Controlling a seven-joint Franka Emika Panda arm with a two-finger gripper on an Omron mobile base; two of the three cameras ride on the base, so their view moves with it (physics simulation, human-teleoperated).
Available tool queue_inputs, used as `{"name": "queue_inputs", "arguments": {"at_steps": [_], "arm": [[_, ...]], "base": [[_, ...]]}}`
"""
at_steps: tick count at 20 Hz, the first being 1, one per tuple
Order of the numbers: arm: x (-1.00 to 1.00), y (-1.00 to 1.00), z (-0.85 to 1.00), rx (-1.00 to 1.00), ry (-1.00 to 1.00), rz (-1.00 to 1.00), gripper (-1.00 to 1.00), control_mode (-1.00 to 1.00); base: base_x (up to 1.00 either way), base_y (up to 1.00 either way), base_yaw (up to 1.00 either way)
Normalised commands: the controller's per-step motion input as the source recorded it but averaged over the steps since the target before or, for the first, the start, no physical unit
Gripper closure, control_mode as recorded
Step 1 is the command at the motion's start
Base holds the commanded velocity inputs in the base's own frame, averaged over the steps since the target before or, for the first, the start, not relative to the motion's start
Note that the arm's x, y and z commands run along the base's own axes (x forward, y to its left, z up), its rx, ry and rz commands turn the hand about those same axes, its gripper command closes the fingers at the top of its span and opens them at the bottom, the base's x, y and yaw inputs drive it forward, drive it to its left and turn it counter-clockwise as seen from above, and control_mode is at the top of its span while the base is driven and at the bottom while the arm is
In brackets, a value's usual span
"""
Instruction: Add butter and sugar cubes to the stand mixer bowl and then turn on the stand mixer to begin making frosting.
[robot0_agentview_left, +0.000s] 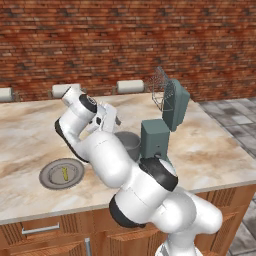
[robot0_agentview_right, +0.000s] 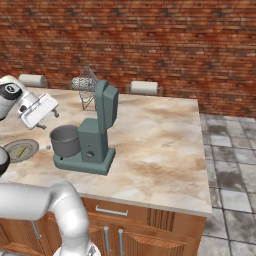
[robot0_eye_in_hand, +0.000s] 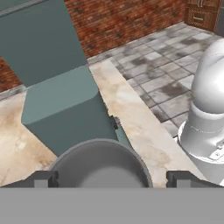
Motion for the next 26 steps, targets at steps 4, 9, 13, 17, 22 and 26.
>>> {"name": "queue_inputs", "arguments": {"at_steps": [4, 9, 13, 17, 22, 26], "arm": [[-0.32, 0.56, 0.21, 0.00, 0.01, 0.01, -1.00, -1.00], [-0.23, 0.58, 0.00, 0.00, 0.00, 0.07, -1.00, -1.00], [-0.14, 0.54, 0.00, 0.00, 0.00, 0.08, -1.00, -1.00], [0.00, 0.38, -0.03, 0.00, 0.04, 0.10, -1.00, -1.00], [0.00, 0.19, -0.25, 0.00, 0.09, 0.18, -1.00, -1.00], [0.00, 0.04, -0.48, 0.00, 0.11, 0.28, -1.00, -1.00]], "base": [[0.00, 0.00, 0.00], [0.00, 0.00, 0.00], [0.00, 0.00, 0.00], [0.00, 0.00, 0.00], [0.00, 0.00, 0.00], [0.00, 0.00, 0.00]]}}
